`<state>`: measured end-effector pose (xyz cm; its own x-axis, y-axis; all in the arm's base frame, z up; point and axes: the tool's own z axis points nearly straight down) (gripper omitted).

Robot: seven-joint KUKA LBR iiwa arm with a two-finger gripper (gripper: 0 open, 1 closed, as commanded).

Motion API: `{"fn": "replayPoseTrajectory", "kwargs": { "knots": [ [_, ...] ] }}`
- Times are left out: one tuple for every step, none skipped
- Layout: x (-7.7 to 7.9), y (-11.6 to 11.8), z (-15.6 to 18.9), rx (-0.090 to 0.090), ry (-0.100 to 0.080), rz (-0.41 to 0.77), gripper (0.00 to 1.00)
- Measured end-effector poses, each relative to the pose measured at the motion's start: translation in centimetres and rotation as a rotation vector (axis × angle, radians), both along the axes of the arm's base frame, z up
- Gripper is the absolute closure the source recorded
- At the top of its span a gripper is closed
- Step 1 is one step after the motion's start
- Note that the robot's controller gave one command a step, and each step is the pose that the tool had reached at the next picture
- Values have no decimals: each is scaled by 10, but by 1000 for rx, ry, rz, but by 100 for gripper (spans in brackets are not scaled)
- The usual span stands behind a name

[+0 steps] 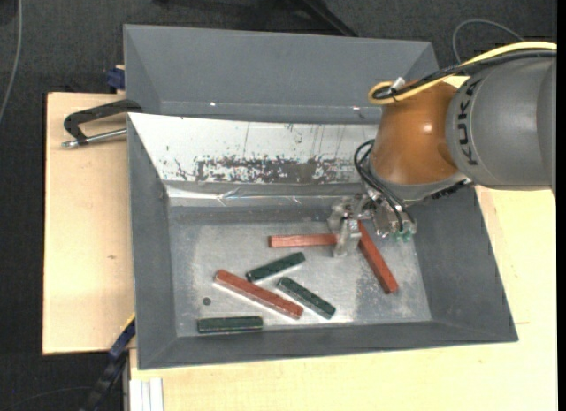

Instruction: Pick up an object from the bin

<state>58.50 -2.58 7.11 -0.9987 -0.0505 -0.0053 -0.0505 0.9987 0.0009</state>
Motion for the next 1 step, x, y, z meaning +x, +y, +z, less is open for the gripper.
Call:
{"fn": "replayPoseTrajectory", "kwargs": {
  "knots": [
    [-1, 0, 2, 0, 3, 0, 100]
  ]
}}
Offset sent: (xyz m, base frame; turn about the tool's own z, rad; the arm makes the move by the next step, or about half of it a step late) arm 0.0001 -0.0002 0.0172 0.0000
